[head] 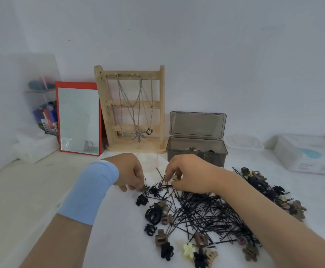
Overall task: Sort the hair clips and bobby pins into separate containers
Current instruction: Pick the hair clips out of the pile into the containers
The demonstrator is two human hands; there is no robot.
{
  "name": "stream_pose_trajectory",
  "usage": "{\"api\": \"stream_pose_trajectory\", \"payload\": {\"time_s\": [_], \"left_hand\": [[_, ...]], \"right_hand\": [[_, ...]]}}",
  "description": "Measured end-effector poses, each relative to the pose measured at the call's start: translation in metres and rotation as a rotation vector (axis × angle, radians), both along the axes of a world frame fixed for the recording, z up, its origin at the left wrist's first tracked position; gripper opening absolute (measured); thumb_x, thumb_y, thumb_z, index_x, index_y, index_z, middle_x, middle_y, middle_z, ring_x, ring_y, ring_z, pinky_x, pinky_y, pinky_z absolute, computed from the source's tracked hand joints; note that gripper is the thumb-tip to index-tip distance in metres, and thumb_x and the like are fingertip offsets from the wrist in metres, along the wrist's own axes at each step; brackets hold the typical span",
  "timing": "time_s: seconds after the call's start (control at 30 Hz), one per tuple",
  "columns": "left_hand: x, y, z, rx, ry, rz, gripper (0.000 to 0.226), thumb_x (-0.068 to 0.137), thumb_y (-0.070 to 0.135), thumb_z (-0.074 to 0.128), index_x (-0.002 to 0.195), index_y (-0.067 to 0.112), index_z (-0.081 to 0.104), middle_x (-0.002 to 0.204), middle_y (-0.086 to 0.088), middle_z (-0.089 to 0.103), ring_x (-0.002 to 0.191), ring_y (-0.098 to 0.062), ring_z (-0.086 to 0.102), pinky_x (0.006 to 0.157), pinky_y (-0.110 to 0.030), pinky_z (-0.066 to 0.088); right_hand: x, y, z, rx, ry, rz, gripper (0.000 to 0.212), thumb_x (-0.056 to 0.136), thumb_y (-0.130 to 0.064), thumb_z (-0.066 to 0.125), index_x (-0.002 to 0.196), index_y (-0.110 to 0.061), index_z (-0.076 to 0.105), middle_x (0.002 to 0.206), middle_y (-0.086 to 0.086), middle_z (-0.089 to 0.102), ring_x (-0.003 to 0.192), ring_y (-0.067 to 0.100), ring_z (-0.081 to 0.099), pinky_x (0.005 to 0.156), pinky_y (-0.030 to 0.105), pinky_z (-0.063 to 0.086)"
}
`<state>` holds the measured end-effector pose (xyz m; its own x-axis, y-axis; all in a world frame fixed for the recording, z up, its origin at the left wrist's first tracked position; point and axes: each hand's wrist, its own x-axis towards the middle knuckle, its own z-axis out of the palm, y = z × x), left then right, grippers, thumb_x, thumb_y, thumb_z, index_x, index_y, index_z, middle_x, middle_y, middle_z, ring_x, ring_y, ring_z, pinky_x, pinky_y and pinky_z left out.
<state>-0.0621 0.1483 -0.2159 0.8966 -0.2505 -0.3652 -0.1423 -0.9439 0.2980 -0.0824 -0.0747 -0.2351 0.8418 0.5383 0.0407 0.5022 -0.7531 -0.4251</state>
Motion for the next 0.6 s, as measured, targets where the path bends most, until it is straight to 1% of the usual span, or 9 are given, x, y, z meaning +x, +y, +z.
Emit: {"api": "stream_pose_trajectory", "payload": {"time_s": [0.1,0.2,0.27,0.33,0.37,0.43,0.47,0.53,0.6], "left_hand": [[-0.004,-0.002,-0.007,-0.061,0.043,-0.015,0.013,0.086,0.023,0.065,0.092,0.034,0.071,0.092,0.011,0.072,0.061,-0.002,0.067,0.056,-0.017,0.053],[-0.008,0.001,-0.005,-0.11,0.021,0.017,0.023,0.089,0.018,0.054,0.089,0.033,0.071,0.084,0.01,0.073,0.057,-0.003,0.069,0.052,-0.014,0.048],[-0.01,0.007,0.0,-0.11,-0.016,0.034,0.02,0.087,0.023,0.056,0.087,0.034,0.072,0.079,0.011,0.074,0.057,-0.002,0.068,0.054,-0.014,0.047],[-0.014,0.013,0.004,-0.11,-0.01,0.03,0.011,0.082,0.033,0.062,0.085,0.037,0.072,0.076,0.013,0.073,0.056,0.001,0.066,0.057,-0.016,0.046],[-0.017,0.014,0.005,-0.103,0.017,0.011,0.007,0.078,0.039,0.068,0.084,0.038,0.072,0.077,0.015,0.072,0.055,0.002,0.065,0.057,-0.016,0.045],[-0.023,0.011,0.003,-0.049,0.055,-0.045,0.022,0.067,0.05,0.078,0.084,0.039,0.071,0.083,0.018,0.071,0.051,0.003,0.061,0.056,-0.015,0.044],[-0.025,0.007,-0.001,0.001,0.055,-0.07,0.026,0.065,0.052,0.081,0.085,0.039,0.071,0.086,0.019,0.07,0.049,0.003,0.059,0.055,-0.016,0.043],[-0.026,-0.001,-0.007,0.088,0.025,-0.1,0.026,0.066,0.047,0.083,0.085,0.036,0.068,0.091,0.018,0.068,0.049,0.001,0.056,0.054,-0.017,0.043],[-0.025,-0.004,-0.011,0.09,0.004,-0.097,0.021,0.071,0.039,0.082,0.084,0.034,0.066,0.08,0.017,0.068,0.046,0.0,0.055,0.048,-0.014,0.041]], "right_hand": [[-0.001,0.015,0.001,0.013,-0.004,0.039,0.034,0.086,-0.011,0.064,0.11,-0.033,0.074,0.103,-0.016,0.063,0.081,-0.003,0.055,0.075,0.015,0.046],[0.0,0.031,-0.003,-0.058,-0.041,0.08,0.028,0.089,-0.016,0.065,0.112,-0.028,0.076,0.108,-0.011,0.068,0.076,-0.005,0.049,0.068,0.004,0.034],[0.0,0.039,-0.005,-0.086,-0.035,0.092,0.028,0.091,-0.018,0.064,0.115,-0.027,0.074,0.115,-0.01,0.069,0.082,-0.004,0.049,0.063,0.001,0.032],[0.0,0.042,-0.006,-0.091,-0.019,0.098,0.028,0.09,-0.02,0.065,0.115,-0.028,0.074,0.116,-0.01,0.068,0.085,-0.001,0.05,0.063,0.002,0.032],[0.001,0.042,-0.006,-0.095,-0.009,0.1,0.028,0.089,-0.02,0.065,0.115,-0.029,0.074,0.114,-0.01,0.068,0.085,0.0,0.051,0.064,0.004,0.032],[0.001,0.041,-0.005,-0.13,0.008,0.1,0.03,0.086,-0.022,0.067,0.113,-0.033,0.074,0.106,-0.011,0.067,0.085,0.003,0.053,0.065,0.01,0.036],[0.001,0.039,-0.006,-0.152,0.014,0.097,0.031,0.084,-0.024,0.07,0.113,-0.035,0.073,0.1,-0.013,0.065,0.085,0.005,0.053,0.064,0.013,0.037],[0.001,0.038,-0.007,-0.15,0.022,0.082,0.031,0.081,-0.031,0.076,0.111,-0.036,0.073,0.089,-0.019,0.058,0.079,0.001,0.051,0.062,0.014,0.036],[0.001,0.036,-0.01,-0.1,0.023,0.064,0.03,0.078,-0.034,0.08,0.107,-0.035,0.074,0.082,-0.022,0.054,0.074,-0.005,0.048,0.061,0.011,0.034]]}}
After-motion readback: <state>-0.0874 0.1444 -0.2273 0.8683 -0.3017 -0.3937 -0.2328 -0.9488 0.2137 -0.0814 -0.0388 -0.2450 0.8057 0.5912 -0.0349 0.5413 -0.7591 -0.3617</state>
